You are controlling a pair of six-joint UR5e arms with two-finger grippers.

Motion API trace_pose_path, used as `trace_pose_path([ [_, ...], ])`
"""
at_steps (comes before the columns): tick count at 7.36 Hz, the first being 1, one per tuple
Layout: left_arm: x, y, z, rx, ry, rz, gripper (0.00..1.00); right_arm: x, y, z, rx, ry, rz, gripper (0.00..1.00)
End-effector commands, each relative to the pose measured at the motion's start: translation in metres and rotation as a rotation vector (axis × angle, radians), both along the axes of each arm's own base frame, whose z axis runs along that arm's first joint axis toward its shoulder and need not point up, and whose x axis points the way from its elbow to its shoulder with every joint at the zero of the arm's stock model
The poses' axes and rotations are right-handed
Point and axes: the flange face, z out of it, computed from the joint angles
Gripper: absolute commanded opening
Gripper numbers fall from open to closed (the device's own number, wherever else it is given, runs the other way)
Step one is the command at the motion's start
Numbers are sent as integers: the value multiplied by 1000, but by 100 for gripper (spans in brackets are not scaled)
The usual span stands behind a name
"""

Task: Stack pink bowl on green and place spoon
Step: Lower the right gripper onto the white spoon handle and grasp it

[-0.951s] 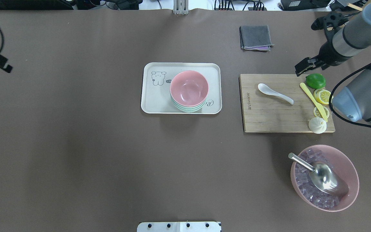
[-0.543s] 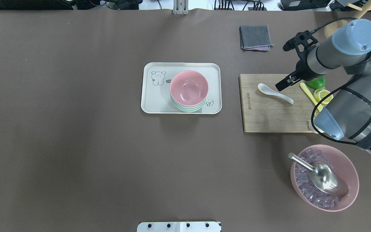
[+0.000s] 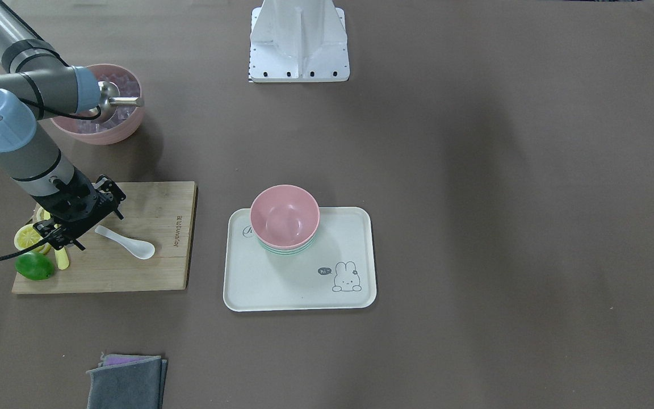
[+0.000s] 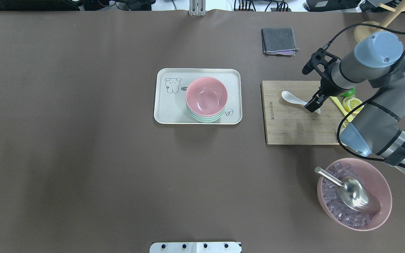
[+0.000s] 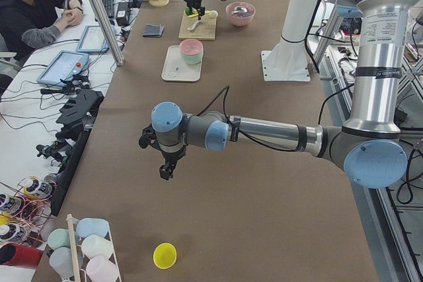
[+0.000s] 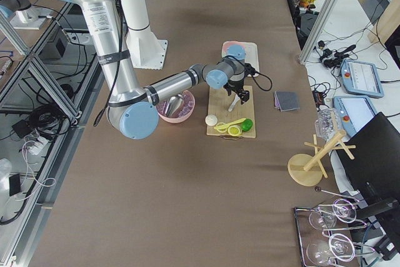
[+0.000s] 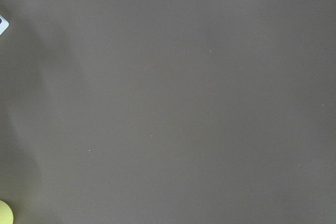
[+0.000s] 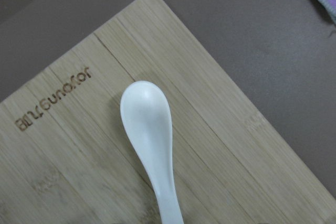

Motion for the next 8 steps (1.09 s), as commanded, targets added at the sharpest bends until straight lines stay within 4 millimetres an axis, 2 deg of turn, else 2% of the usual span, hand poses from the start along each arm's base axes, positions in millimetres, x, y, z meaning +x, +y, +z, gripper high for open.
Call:
trace_pose_path([
  [1, 0, 2, 2, -5, 4, 1, 99, -21, 10, 8, 9, 15, -55, 68],
  [3, 0, 2, 3, -7, 4, 1, 99, -27, 11, 11, 4, 20, -63, 52],
  [5, 0, 2, 5, -10, 4, 1, 99, -27, 11, 12, 1, 24, -62, 46],
  [8, 0, 2, 5, -11, 4, 0, 99, -28, 9, 17, -5, 32, -60, 46],
])
